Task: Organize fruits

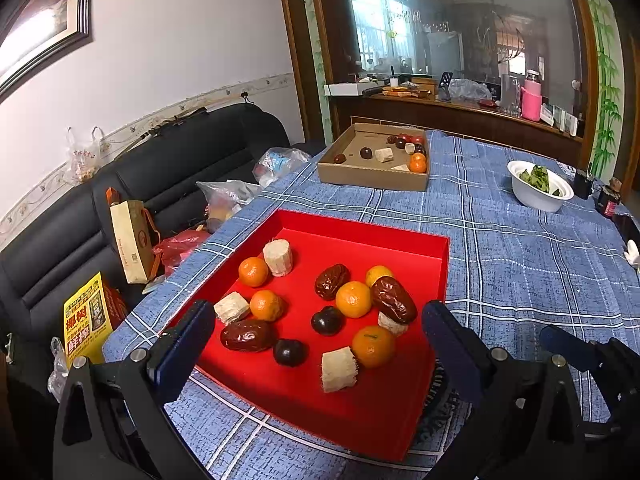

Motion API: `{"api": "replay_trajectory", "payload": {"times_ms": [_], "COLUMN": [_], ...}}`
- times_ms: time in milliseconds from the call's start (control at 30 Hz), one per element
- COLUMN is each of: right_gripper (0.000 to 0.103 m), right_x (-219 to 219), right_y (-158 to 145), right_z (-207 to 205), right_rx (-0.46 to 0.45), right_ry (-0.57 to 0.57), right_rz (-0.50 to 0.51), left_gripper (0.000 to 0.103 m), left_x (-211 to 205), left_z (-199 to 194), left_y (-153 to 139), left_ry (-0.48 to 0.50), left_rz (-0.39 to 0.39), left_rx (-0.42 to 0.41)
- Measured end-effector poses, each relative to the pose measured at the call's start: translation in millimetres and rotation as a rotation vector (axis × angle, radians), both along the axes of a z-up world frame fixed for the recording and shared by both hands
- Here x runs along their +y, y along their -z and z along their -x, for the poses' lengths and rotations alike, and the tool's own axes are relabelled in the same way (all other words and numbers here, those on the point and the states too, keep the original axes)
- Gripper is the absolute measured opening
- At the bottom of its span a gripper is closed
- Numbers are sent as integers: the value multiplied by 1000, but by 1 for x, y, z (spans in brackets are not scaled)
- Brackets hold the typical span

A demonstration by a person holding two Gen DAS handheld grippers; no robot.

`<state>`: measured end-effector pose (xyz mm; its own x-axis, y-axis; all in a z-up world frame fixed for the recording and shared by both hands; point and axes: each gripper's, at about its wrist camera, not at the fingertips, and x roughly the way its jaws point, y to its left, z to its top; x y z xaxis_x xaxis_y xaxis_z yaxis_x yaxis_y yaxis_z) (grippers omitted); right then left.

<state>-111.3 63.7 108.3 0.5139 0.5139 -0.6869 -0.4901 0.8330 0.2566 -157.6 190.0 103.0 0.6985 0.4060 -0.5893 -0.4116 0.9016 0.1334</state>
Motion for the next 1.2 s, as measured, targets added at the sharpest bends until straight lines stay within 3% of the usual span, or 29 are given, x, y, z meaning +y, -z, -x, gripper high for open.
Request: {"api": "replay_trajectory", "payload": {"times_ms": [167, 267, 433, 533, 900, 1200], "right_gripper": [78, 78, 78, 80, 85, 86], "right_x": [-1, 0, -2, -2, 18, 35], "right_y": [-3, -5, -12, -18, -26, -20], "right_z": [5, 9, 15, 20, 38, 43], "right_rx": [-20, -35, -63, -90, -147, -139], "right_ry": [5, 9, 8, 1, -63, -106], "right_rz": [9, 16, 7, -5, 44, 71], "left_gripper": [103, 103, 103, 103, 103, 103], "left_x": [0, -3, -1, 7, 30, 42], "left_z": [9, 25, 64, 74, 54, 47], "left_y": [-6, -21, -51, -58, -33, -20], "left_ry": [-19, -47, -106, -119, -103, -106], "left_rz": [-22, -70, -88, -64, 44, 76], "left_rx": [-42, -143, -356, -407, -228, -177]}}
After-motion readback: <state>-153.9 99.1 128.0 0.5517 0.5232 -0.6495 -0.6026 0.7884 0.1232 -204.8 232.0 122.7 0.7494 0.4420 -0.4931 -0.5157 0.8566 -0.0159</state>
